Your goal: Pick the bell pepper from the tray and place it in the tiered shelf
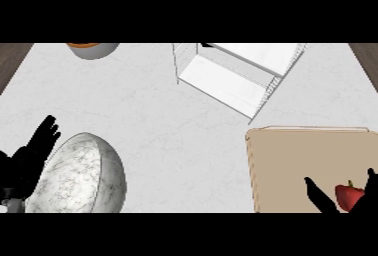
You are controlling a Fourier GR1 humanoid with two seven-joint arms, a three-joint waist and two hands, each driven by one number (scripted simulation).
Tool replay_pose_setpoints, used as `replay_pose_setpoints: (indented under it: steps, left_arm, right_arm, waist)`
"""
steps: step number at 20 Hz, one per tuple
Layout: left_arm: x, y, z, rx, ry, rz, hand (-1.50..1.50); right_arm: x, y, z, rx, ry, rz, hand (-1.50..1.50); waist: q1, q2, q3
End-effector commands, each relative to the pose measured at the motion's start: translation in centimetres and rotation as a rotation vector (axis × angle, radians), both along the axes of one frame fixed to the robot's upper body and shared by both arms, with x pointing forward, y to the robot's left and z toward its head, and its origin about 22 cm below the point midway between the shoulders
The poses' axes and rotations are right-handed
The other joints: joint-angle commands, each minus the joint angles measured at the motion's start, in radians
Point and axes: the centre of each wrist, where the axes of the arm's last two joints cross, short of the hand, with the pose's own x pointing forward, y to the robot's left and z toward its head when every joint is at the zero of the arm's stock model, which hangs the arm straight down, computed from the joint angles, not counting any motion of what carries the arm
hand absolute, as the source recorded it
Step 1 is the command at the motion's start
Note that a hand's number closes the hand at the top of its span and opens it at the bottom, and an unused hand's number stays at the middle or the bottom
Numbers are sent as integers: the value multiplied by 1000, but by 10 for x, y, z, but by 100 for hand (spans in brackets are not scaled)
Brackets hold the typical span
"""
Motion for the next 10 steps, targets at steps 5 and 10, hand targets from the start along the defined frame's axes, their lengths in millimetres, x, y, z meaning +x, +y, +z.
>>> replay_pose_setpoints:
  steps: [5,10]
  left_arm:
    - [12,2,5,-2,-13,0,0]
    - [12,3,0,-9,6,11,0]
  right_arm:
    - [13,14,61,-47,443,20,-150]
    - [30,26,100,-46,555,12,-150]
  waist:
    - [8,-2,6]
    - [3,-6,11]
